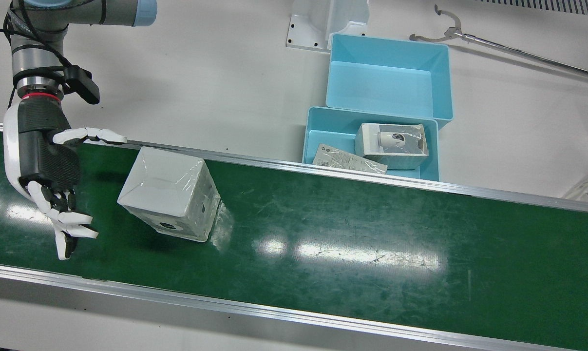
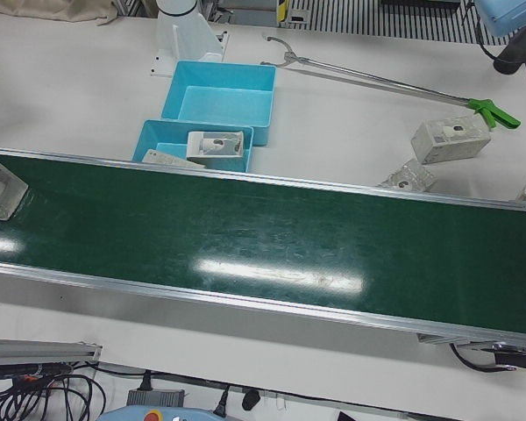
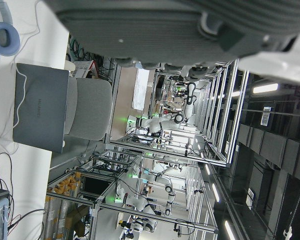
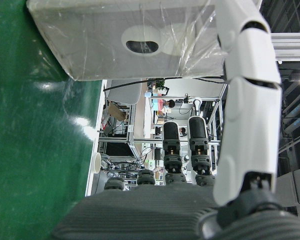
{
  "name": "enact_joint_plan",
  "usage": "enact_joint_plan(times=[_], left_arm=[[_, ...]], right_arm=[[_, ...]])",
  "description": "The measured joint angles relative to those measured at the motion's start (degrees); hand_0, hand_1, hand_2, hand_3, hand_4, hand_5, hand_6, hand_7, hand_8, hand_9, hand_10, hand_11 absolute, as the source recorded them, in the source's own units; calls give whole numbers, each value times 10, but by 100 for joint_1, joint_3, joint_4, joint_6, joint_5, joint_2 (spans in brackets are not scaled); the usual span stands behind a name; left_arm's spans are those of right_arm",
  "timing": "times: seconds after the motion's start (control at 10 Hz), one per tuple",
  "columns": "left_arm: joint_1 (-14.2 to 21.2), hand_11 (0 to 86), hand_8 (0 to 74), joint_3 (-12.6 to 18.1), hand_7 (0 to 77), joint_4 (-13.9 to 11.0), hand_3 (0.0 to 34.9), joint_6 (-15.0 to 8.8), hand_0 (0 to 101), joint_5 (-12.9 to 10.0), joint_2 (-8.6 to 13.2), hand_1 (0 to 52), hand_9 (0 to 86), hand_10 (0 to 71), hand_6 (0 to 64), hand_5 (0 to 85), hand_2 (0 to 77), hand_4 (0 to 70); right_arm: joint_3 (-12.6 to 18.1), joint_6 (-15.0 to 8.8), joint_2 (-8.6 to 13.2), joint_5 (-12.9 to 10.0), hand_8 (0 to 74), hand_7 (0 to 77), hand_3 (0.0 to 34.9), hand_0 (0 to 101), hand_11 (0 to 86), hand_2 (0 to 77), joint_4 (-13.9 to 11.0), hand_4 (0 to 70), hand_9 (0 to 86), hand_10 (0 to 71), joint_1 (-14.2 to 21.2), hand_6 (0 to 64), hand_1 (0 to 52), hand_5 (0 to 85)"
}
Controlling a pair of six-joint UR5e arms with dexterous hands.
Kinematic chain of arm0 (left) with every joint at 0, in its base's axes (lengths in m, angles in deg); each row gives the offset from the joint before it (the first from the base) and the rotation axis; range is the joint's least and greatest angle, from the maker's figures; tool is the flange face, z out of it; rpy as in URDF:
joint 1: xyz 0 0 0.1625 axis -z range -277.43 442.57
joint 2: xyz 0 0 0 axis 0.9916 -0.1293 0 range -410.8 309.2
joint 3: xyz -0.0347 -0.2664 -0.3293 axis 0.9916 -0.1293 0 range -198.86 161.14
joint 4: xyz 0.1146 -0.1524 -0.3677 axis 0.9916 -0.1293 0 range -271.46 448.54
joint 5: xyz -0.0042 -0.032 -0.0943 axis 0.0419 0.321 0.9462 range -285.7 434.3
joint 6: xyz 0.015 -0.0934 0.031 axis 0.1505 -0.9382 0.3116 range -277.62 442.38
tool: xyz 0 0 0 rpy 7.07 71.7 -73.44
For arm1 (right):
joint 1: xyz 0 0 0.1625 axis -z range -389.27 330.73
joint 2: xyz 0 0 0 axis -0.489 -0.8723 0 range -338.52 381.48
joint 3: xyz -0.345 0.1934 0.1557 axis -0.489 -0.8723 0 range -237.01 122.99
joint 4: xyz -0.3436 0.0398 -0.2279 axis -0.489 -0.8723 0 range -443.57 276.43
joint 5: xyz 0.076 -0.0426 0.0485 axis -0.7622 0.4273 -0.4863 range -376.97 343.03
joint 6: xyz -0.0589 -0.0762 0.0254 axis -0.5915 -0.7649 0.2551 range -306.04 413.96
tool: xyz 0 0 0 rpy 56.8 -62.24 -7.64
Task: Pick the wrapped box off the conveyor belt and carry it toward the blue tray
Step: 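Lower the right hand beside the wrapped white box and close fingers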
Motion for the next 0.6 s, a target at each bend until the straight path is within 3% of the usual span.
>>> enact_joint_plan(times=[0.6], left_arm=[[0, 5, 5, 0, 5, 0, 0, 0, 0, 0, 0, 0, 0, 0, 0, 5, 11, 0]], right_arm=[[-9, -2, 0, 7, 5, 229, 73, 477, 16, 185, 0, 153, 54, 0, 1, 60, 142, 278]])
